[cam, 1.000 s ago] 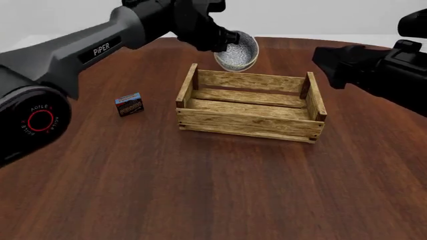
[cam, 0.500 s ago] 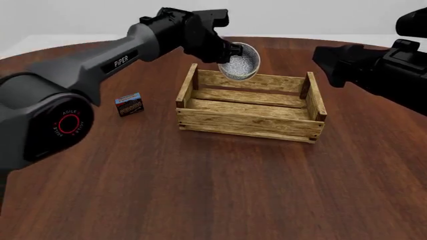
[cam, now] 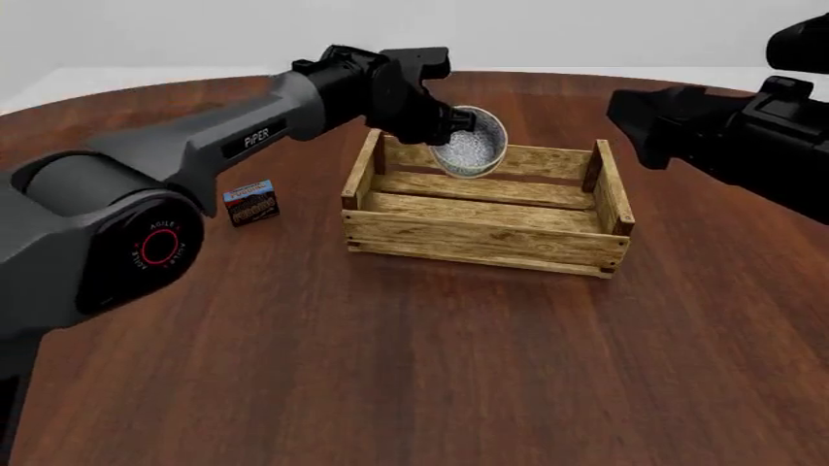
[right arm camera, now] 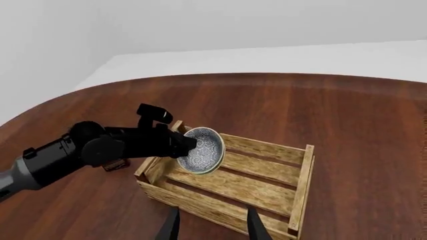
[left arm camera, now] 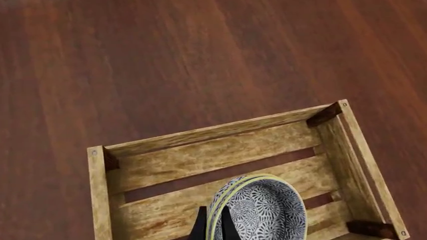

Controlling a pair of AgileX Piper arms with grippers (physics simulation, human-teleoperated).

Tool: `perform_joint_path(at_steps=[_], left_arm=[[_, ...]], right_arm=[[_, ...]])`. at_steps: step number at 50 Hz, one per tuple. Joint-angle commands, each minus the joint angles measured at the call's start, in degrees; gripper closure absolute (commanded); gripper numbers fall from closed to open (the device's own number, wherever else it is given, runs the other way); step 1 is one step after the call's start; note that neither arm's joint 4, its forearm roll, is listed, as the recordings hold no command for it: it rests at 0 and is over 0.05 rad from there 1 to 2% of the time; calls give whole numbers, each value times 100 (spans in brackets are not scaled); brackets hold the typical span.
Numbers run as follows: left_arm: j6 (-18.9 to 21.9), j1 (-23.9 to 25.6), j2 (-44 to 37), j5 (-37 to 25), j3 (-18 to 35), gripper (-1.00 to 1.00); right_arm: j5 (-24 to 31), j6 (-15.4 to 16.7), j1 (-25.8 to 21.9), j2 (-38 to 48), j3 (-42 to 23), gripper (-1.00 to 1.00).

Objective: Stack the right bowl on the left bowl and place them in the tray.

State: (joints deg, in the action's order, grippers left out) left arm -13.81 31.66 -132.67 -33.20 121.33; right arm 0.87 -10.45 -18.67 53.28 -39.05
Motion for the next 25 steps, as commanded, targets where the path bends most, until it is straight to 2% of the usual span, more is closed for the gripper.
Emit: perform_joint_path(at_steps=[1, 25], left_arm=[[33, 203, 156, -313, 320, 100], [-32, 173, -80, -206, 285, 100]], right_arm=[[16, 19, 18, -25, -8, -100], [10, 27, 10, -28, 3, -100]])
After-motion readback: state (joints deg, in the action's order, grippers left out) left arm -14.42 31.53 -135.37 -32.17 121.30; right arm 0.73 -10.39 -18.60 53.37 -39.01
